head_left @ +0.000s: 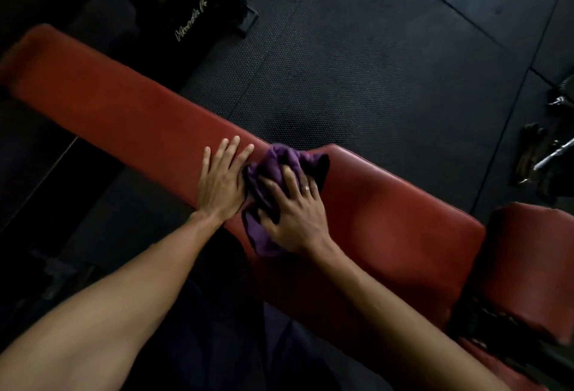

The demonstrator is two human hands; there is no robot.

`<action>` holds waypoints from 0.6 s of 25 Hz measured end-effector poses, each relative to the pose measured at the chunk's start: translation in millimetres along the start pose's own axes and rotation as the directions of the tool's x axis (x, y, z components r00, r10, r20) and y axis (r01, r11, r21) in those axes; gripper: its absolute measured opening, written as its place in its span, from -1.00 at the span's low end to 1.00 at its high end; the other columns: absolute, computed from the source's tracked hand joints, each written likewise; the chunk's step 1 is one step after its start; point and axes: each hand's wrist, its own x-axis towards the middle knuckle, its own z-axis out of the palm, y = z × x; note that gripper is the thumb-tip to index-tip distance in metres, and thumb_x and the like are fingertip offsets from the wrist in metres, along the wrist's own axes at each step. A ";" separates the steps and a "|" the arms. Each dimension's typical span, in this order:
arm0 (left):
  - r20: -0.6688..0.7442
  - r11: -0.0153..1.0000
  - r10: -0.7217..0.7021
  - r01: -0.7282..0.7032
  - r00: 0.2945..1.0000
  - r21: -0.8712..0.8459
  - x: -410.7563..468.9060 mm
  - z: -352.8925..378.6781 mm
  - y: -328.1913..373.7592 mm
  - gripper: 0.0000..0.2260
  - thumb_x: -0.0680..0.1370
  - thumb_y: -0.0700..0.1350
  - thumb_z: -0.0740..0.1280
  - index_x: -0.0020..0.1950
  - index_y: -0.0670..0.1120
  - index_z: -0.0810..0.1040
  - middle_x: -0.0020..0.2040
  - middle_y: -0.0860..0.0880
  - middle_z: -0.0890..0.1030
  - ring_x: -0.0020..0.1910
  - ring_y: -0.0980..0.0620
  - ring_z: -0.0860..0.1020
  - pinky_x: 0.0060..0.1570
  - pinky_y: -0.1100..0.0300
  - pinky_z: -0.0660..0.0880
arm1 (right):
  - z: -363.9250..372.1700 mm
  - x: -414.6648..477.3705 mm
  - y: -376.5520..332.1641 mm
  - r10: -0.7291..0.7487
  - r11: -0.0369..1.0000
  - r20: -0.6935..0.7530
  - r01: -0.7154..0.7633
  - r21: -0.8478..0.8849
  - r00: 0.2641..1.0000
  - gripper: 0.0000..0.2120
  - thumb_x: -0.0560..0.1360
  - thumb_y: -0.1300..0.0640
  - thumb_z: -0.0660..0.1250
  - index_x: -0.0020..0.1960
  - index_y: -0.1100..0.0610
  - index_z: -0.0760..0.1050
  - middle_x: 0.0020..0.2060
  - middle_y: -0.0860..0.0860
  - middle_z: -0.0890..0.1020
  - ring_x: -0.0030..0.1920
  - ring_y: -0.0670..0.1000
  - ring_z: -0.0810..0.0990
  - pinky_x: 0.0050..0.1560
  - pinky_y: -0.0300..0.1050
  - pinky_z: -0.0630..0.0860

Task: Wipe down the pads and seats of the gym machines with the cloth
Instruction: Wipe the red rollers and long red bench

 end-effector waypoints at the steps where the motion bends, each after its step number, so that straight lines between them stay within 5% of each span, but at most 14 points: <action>1: -0.001 1.000 -0.004 0.004 1.000 -0.003 -0.1 0.2 -0.9 -0.54 0.69 -0.01 0.05 0.62 0.05 0.19 0.63 -0.04 0.13 0.62 -0.05 0.04 0.58 -0.13 -0.11 | -3.0 -16.2 13.8 -0.072 0.997 -0.014 0.072 -0.013 0.997 -0.39 0.50 -0.37 0.25 0.47 -0.14 0.45 0.50 0.11 0.41 0.51 0.22 0.34 0.56 0.14 0.16; 3: -0.011 1.000 -0.017 0.017 1.000 -0.007 1.5 2.3 -0.9 -0.51 0.67 0.00 0.02 0.62 0.08 0.16 0.64 -0.01 0.09 0.63 -0.01 0.01 0.58 -0.13 -0.12 | -11.7 -16.5 43.0 -0.128 0.991 -0.051 0.127 -0.037 0.990 -0.34 0.47 -0.42 0.26 0.47 -0.15 0.44 0.46 0.09 0.46 0.48 0.20 0.40 0.54 0.11 0.20; 7: -0.025 0.999 -0.014 0.014 1.000 0.034 1.1 4.7 1.8 -0.52 0.66 -0.01 0.01 0.60 0.01 0.23 0.63 -0.01 0.13 0.62 -0.01 0.04 0.57 -0.17 -0.04 | -12.1 56.9 32.8 0.011 0.998 0.011 -0.010 -0.069 1.000 -0.28 0.43 -0.42 0.23 0.52 -0.15 0.36 0.43 0.11 0.47 0.42 0.22 0.42 0.52 0.14 0.19; 11: -0.090 0.999 -0.030 0.032 0.996 0.016 3.6 6.8 -0.4 -0.52 0.61 -0.07 0.06 0.53 -0.12 0.35 0.57 -0.06 0.30 0.60 -0.02 0.16 0.55 -0.19 0.05 | -12.2 134.0 1.3 0.030 0.996 0.253 -0.049 0.069 0.967 -0.37 0.48 -0.40 0.21 0.48 -0.18 0.30 0.28 0.03 0.52 0.17 0.22 0.60 0.15 0.12 0.47; 15: -0.094 0.999 -0.038 0.039 0.995 0.009 2.3 8.5 -0.6 -0.48 0.61 -0.07 0.09 0.59 -0.05 0.25 0.61 0.02 0.20 0.61 0.03 0.10 0.57 -0.15 0.00 | -32.8 117.1 44.6 -0.104 0.995 0.236 0.103 0.018 0.966 -0.36 0.41 -0.42 0.20 0.43 -0.22 0.31 0.17 -0.03 0.57 0.11 0.17 0.63 0.09 0.05 0.49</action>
